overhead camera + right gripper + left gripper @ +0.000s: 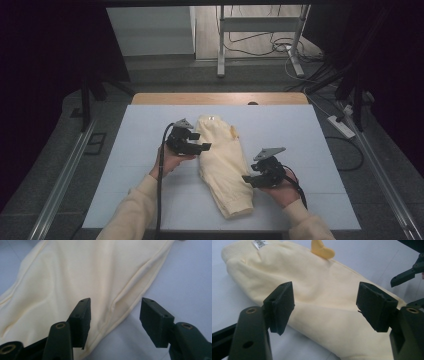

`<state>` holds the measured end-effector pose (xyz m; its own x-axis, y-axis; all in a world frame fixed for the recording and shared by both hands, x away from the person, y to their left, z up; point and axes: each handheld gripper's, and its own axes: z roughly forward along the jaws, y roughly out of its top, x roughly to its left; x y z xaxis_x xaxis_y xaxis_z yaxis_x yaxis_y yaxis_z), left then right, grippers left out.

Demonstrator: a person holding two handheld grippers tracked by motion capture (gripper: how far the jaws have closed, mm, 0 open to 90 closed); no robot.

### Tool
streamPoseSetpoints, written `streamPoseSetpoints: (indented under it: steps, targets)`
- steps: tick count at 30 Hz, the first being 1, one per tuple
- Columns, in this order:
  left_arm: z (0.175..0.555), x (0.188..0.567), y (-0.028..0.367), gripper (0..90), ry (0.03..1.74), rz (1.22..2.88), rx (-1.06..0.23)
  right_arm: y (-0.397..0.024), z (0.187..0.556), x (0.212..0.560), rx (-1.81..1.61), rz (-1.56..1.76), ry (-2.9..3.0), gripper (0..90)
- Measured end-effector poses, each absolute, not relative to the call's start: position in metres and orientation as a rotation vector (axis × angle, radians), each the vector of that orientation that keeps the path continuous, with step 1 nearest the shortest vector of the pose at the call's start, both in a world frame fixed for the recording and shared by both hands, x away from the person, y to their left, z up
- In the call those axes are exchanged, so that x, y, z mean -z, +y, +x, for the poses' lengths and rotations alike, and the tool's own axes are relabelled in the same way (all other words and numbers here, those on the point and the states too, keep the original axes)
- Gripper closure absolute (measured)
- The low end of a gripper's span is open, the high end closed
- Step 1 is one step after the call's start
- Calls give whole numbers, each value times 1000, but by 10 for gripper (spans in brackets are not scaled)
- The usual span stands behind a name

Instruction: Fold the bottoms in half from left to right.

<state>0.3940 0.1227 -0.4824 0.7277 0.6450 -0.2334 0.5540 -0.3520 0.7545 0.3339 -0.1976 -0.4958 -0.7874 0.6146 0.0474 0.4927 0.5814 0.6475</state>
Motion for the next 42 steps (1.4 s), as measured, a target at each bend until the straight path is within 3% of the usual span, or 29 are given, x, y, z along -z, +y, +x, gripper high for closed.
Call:
streamPoseSetpoints:
  steps: [22, 42]
  targets:
    - [346, 498, 150, 292, 938, 2062, -136, -212, 309, 498, -1073, 893, 2634, 376]
    - [346, 498, 158, 288, 948, 2064, -152, -198, 311, 514, -974, 935, 2712, 356]
